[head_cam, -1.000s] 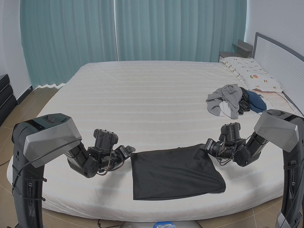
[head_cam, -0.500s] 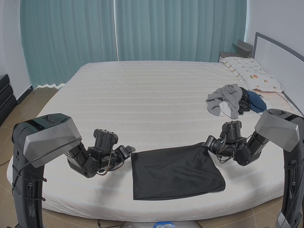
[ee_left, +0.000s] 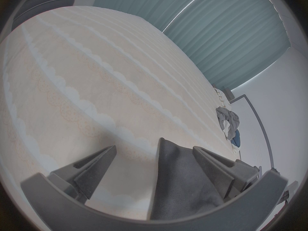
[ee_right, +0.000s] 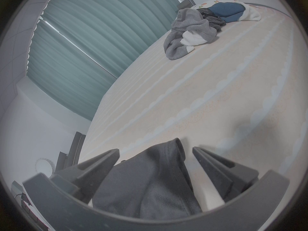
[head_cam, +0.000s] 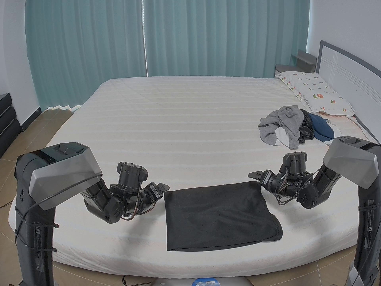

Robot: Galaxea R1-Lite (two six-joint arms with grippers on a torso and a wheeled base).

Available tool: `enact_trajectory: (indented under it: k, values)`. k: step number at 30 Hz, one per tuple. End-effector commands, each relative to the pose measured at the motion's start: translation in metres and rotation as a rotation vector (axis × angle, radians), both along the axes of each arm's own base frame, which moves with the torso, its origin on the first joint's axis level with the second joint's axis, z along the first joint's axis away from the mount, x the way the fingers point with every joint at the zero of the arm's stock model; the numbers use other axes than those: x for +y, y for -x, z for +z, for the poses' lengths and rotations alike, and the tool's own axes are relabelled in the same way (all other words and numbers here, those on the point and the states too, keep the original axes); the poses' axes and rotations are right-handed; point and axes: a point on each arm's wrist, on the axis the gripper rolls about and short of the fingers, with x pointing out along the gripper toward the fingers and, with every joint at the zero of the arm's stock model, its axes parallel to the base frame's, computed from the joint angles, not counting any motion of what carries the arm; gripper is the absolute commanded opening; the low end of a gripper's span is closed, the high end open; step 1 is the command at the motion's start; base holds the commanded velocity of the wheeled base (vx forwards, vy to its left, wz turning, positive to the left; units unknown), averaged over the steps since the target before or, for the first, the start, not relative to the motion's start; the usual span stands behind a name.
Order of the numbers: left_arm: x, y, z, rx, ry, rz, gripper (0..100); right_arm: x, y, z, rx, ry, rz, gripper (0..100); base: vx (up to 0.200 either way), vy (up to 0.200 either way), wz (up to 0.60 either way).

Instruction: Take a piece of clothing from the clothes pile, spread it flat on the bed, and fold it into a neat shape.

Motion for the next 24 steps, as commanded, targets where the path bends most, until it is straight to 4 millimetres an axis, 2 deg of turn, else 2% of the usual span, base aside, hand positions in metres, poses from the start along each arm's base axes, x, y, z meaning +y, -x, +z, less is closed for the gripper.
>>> enact_trajectory:
  k: [1,2,3,4,5,9,10,11,15,20,24]
  values:
    - [0.001,0.007,0.006,0.0,0.017,-0.025,100,-0.01,0.014,0.018,-0.019,-0.015,-0.004,100,0.0,0.0,0.0]
    - [0.001,0.018,0.012,0.0,0.052,-0.077,100,-0.016,0.034,0.022,-0.009,-0.026,0.012,100,0.0,0.0,0.0]
    - [0.002,0.025,0.016,-0.006,0.08,-0.114,100,-0.019,0.046,0.025,-0.011,-0.039,0.027,100,0.0,0.0,0.0]
    - [0.003,0.025,0.016,-0.005,0.083,-0.118,100,-0.02,0.048,0.025,-0.011,-0.04,0.029,100,0.0,0.0,0.0]
    - [0.004,0.033,0.018,-0.012,0.118,-0.164,100,-0.027,0.066,0.026,-0.004,-0.052,0.035,100,0.0,0.0,0.0]
    - [0.006,0.042,0.016,-0.03,0.106,-0.226,100,-0.038,0.102,0.023,0.022,-0.062,0.02,100,0.0,0.0,0.0]
    - [0.006,0.042,0.016,-0.032,0.103,-0.229,100,-0.039,0.105,0.023,0.027,-0.064,0.018,100,0.0,0.0,0.0]
    - [0.006,0.043,0.015,-0.027,0.097,-0.236,100,-0.041,0.122,0.021,0.049,-0.088,-0.001,100,0.0,0.0,0.0]
    - [0.001,0.045,0.013,-0.019,0.095,-0.249,100,-0.043,0.138,0.019,0.064,-0.169,-0.048,100,-0.05,0.0,0.0]
    - [-0.007,0.046,0.012,-0.027,0.09,-0.27,100,-0.045,0.141,0.013,0.053,-0.258,-0.097,100,-0.2,0.0,0.0]
    - [-0.01,0.045,0.013,-0.035,0.09,-0.275,100,-0.046,0.146,0.011,0.048,-0.263,-0.096,100,0.0,0.0,0.0]
